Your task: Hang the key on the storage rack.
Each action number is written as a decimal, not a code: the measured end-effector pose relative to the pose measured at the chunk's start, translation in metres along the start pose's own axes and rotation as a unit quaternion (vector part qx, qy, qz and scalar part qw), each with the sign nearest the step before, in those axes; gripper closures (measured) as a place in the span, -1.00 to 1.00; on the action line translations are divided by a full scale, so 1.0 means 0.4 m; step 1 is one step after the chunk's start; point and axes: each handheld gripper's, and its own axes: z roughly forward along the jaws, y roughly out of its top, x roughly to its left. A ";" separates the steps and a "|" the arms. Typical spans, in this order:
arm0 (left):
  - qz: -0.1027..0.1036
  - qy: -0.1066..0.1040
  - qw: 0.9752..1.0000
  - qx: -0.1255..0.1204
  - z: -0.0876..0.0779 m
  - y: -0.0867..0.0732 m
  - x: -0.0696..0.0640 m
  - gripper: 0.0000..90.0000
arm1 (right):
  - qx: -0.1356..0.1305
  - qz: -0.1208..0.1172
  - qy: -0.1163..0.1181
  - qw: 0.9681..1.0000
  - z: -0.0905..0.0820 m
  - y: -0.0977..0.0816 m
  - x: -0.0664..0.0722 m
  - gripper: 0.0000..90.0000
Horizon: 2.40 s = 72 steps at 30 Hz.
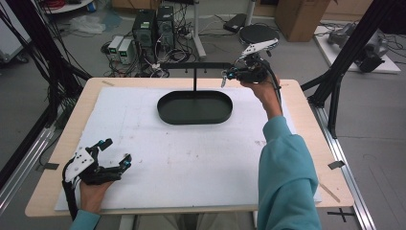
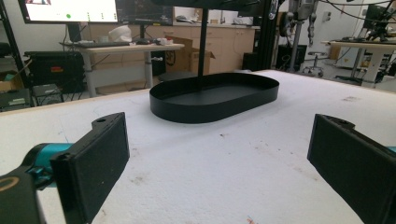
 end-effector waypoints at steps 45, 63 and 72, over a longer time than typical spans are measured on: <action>-0.003 0.000 1.000 0.000 -0.001 0.000 0.000 -0.87 | 0.042 0.024 -0.020 0.999 0.059 0.011 -0.056 0.98; -0.002 -0.001 1.000 -0.001 -0.002 0.000 0.000 -0.87 | 0.051 0.019 -0.036 0.998 0.077 0.007 -0.061 0.98; -0.002 -0.001 1.000 -0.002 -0.001 0.000 0.000 -0.87 | 0.040 0.018 -0.043 0.998 0.079 0.004 -0.071 0.98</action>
